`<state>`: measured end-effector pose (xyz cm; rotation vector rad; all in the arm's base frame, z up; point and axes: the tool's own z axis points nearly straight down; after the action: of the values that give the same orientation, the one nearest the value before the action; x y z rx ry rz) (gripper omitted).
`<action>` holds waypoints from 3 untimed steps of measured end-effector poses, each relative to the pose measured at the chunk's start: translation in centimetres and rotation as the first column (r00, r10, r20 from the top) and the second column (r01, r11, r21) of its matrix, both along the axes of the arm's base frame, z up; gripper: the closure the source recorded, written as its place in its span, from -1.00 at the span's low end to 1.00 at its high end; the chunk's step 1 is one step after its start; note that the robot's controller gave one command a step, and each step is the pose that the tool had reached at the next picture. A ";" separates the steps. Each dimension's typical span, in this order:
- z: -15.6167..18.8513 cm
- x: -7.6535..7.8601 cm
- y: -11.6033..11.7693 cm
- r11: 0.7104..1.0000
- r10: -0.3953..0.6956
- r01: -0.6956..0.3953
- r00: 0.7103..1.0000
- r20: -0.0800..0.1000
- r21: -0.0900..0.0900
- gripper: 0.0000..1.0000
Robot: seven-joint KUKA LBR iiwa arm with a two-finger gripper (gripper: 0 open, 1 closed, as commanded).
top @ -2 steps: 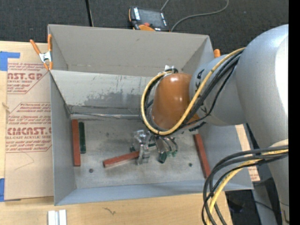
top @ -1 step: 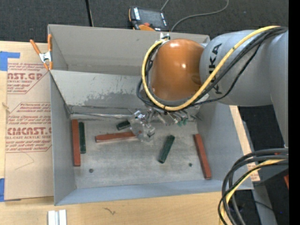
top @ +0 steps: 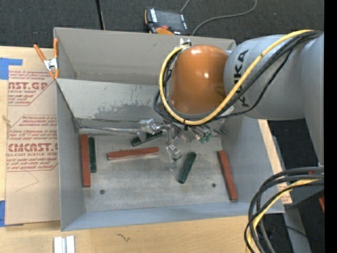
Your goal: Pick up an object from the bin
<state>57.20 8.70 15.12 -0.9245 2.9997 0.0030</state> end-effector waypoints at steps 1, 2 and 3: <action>-8.3 2.1 2.0 0.998 -0.062 0.062 0.998 -0.002 0.001 -1.00; -7.6 2.4 2.0 0.998 -0.063 0.063 0.998 0.007 0.004 1.00; 13.6 0.0 5.2 1.000 -0.004 0.004 1.000 0.010 0.001 1.00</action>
Offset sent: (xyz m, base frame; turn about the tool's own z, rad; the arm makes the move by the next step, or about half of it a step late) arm 0.0213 0.0181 -0.0799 0.0622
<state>57.16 13.87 28.73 -0.9159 2.9920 0.0001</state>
